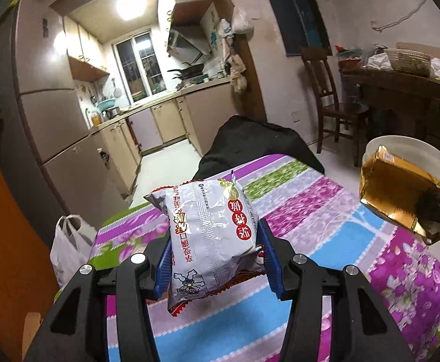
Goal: Collect trash
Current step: 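Carry the snack bag and gold box over the white bucket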
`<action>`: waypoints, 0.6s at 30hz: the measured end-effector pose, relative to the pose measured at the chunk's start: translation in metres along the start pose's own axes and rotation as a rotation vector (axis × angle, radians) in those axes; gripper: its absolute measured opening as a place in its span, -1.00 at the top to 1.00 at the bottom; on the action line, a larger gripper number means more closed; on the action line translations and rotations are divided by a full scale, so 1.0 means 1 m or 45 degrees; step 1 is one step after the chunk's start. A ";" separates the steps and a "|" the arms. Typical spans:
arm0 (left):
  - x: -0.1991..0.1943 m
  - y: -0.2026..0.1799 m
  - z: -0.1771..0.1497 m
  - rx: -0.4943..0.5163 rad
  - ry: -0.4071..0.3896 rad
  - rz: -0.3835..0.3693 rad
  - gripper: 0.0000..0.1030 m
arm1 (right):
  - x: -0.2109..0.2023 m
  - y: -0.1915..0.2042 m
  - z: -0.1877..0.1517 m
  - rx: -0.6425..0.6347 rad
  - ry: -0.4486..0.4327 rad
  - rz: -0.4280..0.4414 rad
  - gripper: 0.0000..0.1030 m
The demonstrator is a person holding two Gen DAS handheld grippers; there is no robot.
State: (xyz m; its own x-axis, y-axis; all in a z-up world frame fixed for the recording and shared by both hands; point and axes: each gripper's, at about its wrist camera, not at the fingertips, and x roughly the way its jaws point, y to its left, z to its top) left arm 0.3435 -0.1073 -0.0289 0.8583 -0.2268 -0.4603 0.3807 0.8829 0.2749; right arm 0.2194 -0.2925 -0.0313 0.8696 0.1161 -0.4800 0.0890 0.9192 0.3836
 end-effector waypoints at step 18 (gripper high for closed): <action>0.030 -0.117 0.061 0.146 -0.089 -0.196 -0.01 | -0.043 -0.076 0.038 0.065 -0.146 -0.187 0.45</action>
State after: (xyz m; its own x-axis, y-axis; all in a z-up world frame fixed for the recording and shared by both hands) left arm 0.3458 -0.2424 -0.0231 0.8073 -0.3866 -0.4458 0.5422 0.7841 0.3020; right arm 0.1938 -0.3821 -0.0099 0.8949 -0.0643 -0.4417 0.2410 0.9025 0.3569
